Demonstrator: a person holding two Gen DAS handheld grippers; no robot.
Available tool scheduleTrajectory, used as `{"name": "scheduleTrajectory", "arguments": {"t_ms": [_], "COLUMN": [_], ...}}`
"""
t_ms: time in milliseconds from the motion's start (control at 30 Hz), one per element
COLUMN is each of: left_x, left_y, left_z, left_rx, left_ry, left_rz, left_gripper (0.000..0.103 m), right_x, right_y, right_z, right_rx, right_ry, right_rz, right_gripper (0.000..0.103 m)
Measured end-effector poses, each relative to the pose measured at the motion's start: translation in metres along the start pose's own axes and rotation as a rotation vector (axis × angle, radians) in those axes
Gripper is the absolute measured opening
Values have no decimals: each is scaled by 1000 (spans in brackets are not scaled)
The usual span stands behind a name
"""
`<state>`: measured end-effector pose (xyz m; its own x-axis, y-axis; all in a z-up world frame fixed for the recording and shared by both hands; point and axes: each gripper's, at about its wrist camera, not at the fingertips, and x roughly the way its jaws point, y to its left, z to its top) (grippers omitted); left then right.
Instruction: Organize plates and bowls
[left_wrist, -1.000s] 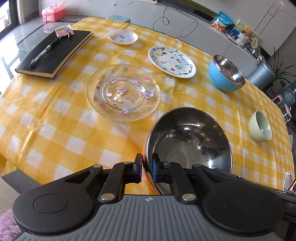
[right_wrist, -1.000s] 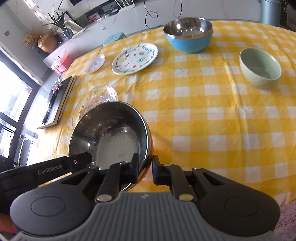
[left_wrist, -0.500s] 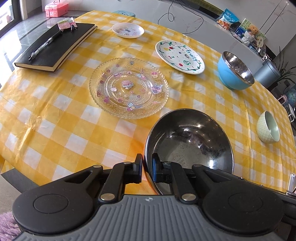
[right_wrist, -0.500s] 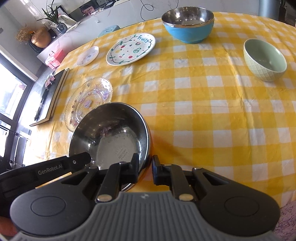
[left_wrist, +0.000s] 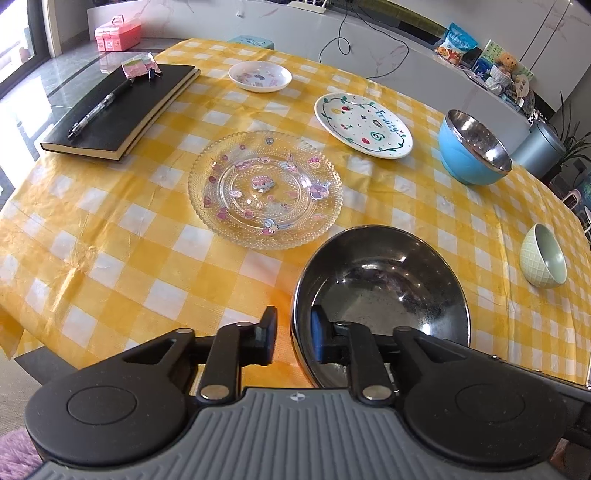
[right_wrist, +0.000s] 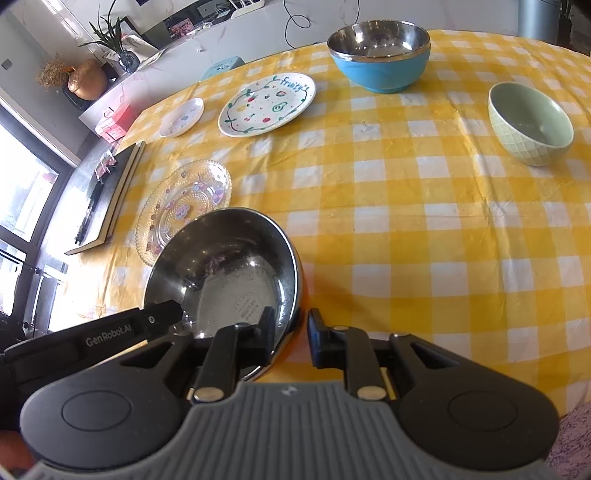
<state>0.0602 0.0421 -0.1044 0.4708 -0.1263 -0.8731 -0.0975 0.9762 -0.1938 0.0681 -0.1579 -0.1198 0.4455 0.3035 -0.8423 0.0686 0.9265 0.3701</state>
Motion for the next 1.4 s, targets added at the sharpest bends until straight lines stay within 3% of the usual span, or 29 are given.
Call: {"name": "scheduleTrajectory", "arguments": {"t_ms": [300, 333, 367, 400, 667, 800, 900, 1133, 1400], "left_x": [-38, -43, -47, -51, -56, -55, -52, -40, -17], "left_y": [-21, -26, -31, -35, -70, -87, -101, -133, -159], "left_z": [6, 7, 8, 9, 24, 33, 40, 65, 104], "left_rx": [91, 108, 125, 138, 171, 196, 220, 267, 278], "left_ry": [-150, -171, -188, -199, -212, -227, -233, -241, -219], "left_rz": [-10, -12, -16, -20, -81, -133, -154, -164, -167], "left_gripper": [40, 40, 40, 40, 45, 53, 58, 58, 67], "right_x": [-40, -45, -50, -55, -80, -86, -89, -86, -73], "right_y": [-9, -12, -14, -17, -51, -74, -91, -111, -122], "right_z": [5, 6, 7, 8, 17, 27, 37, 69, 119], "right_rx": [-36, -34, -25, -23, -7, 51, 97, 145, 176], "right_ry": [-138, -156, -178, -206, -317, -348, -358, -373, -387], "right_rz": [-8, -20, -49, -71, -167, -184, -171, -152, -156], "right_gripper": [41, 44, 57, 62, 63, 63, 64, 75, 75]}}
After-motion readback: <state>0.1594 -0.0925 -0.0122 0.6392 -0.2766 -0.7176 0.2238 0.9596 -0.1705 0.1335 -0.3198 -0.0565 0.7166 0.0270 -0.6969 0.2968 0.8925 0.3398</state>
